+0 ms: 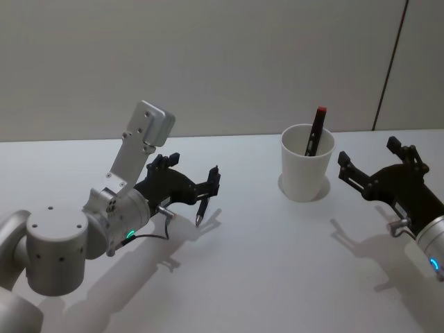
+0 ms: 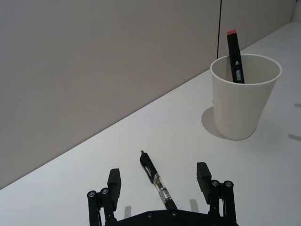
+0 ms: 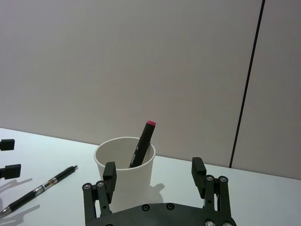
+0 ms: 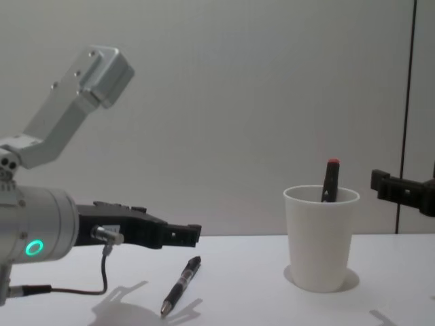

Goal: Place the pen into the pen holder.

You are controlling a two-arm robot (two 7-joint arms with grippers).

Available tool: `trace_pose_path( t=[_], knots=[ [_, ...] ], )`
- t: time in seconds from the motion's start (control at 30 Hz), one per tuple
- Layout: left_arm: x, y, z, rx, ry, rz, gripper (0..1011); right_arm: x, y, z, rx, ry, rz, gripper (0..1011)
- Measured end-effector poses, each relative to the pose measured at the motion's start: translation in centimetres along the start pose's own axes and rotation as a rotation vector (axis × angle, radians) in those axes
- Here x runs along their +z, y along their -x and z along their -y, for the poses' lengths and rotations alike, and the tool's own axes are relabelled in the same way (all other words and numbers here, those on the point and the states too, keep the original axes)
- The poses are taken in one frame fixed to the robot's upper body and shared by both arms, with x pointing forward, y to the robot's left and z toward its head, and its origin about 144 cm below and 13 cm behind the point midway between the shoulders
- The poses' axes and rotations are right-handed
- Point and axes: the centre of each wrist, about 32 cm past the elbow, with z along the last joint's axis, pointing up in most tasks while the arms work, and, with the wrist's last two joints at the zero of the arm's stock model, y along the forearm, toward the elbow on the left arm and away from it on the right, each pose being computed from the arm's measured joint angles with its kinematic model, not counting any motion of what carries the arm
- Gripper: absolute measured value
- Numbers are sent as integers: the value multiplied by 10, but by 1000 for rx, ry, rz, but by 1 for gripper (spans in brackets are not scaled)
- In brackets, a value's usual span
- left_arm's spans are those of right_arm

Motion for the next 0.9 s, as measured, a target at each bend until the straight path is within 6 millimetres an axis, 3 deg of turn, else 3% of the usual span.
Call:
trace_pose_path(
  t=[0.9],
  knots=[
    [-11,13,15,62,-100,-54,1001,0,0,0,0,0,0,1001]
  ],
)
